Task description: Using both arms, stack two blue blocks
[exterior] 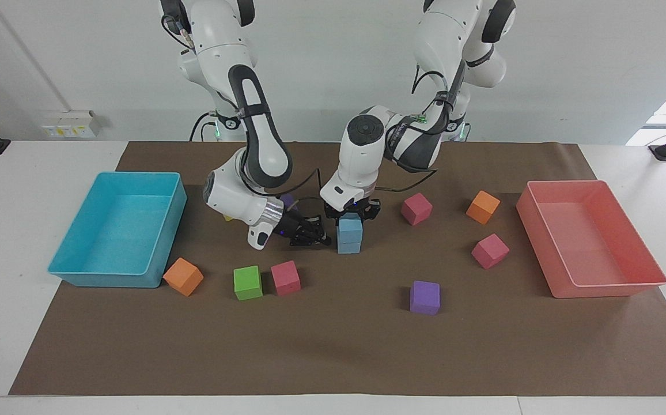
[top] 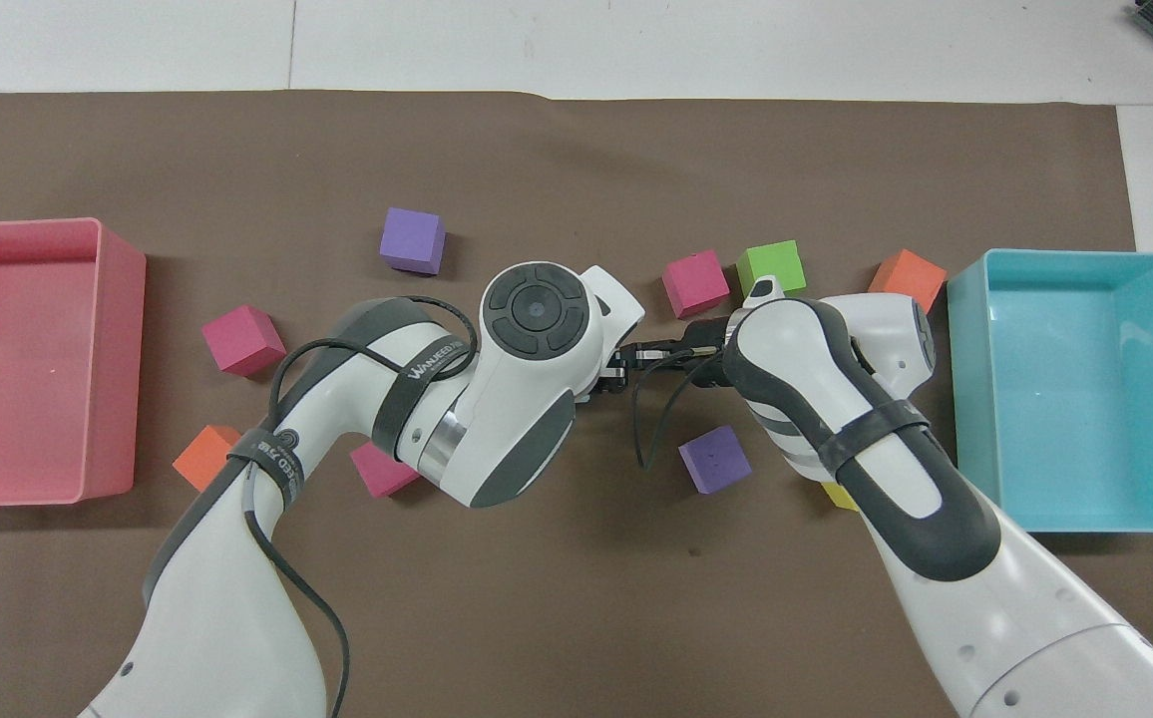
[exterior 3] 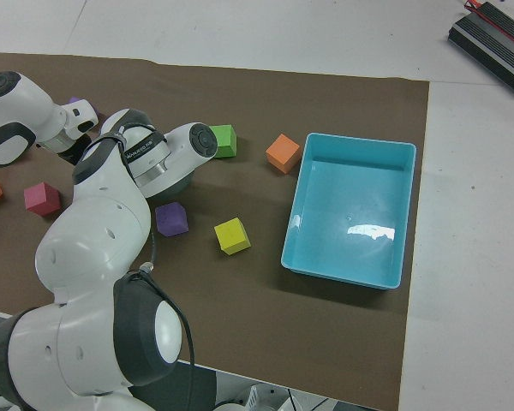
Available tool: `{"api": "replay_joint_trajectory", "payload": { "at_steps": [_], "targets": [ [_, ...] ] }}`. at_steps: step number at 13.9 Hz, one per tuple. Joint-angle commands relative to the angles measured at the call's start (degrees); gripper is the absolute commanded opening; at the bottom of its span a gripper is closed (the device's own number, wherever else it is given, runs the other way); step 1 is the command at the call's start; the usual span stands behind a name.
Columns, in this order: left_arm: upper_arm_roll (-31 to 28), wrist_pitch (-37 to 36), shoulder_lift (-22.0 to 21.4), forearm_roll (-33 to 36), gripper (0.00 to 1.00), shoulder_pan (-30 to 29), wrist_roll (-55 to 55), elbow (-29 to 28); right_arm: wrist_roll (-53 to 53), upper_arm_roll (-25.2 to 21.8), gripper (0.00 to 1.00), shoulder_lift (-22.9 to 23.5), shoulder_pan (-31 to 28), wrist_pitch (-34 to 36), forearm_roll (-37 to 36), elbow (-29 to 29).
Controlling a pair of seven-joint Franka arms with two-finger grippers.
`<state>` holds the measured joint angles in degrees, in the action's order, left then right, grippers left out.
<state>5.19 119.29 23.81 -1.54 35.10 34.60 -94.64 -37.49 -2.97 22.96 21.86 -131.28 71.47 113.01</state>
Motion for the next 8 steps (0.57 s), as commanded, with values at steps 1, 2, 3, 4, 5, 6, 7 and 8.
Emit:
{"api": "replay_joint_trajectory", "payload": {
  "at_steps": [1,2,3,4,5,6,7,8],
  "targets": [
    [-0.9,-0.1,-1.1,0.7,1.00,1.1,0.3,-1.1,-0.6,0.2,0.00,-1.3,-0.1,-1.0,1.0,1.5],
    [-0.9,-0.3,-1.1,0.7,1.00,1.1,0.3,-1.1,-0.6,0.2,0.00,-1.3,-0.1,-1.0,1.0,1.5],
    [-0.9,-0.6,-1.5,0.7,1.00,0.9,0.3,-1.0,-0.6,0.2,0.00,-1.3,-0.1,-1.0,1.0,1.5],
    [-0.9,-0.7,-2.4,0.5,1.00,0.6,0.3,-1.0,-0.6,0.2,0.00,-1.3,-0.1,-1.0,1.0,1.5],
    [-0.9,-1.2,-3.5,0.2,1.00,0.1,0.3,-1.1,-0.6,0.2,0.00,-1.3,-0.1,-1.0,1.0,1.5],
    [-0.9,-2.0,-5.0,0.1,1.00,-0.6,0.4,-1.2,-0.8,0.2,0.00,-1.3,-0.1,-1.0,0.9,1.5],
    [-0.9,-4.2,-6.0,0.1,1.00,-1.0,0.2,-1.3,-0.9,0.2,0.00,-1.3,-0.6,-1.0,-0.1,1.5],
    [-0.9,-6.5,-7.3,0.1,1.00,-1.2,-0.1,-1.3,-0.9,0.2,0.00,-1.3,-0.9,-0.9,-0.7,1.3]
  ]
}}
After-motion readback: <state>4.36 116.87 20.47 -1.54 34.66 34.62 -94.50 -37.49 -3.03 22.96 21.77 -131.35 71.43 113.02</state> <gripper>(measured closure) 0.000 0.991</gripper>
